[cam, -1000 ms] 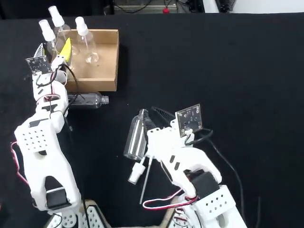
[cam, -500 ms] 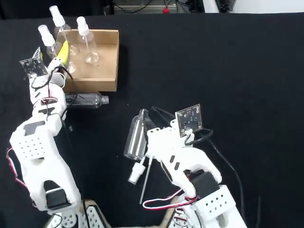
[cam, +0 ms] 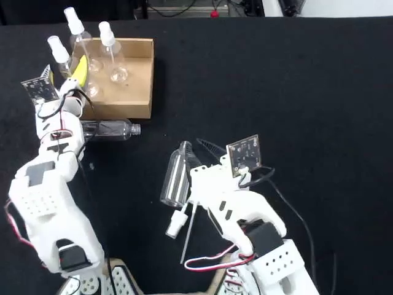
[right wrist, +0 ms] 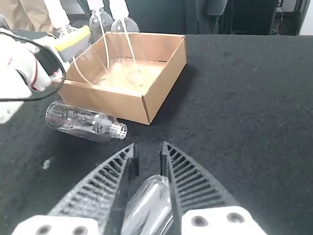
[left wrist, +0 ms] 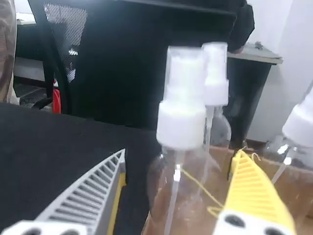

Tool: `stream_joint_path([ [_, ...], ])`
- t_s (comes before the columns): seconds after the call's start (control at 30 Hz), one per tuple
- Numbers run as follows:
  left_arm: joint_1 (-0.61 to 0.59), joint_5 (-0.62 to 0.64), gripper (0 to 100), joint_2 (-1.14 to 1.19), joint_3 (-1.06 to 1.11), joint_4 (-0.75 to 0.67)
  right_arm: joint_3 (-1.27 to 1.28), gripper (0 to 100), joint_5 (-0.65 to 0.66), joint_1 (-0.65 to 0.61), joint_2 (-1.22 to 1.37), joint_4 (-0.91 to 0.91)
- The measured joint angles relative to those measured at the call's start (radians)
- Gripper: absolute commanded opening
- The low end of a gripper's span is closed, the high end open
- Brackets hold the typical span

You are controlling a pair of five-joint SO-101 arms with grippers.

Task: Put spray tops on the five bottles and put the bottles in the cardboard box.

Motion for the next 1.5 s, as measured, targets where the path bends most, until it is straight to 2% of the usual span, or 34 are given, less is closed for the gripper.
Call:
stream_joint_path([
  [0.43,-0.012,0.002,33,-0.091,0.109,0.000,0.000,8.2,0.000,0.000,0.000,0.000],
  [1.0,-0.017,0.002,33,-0.091,0.109,0.000,0.000,8.2,0.000,0.000,0.000,0.000],
  [1.5,-0.020,0.008,33,-0.267,0.255,0.000,0.000,8.2,0.000,0.000,0.000,0.000],
])
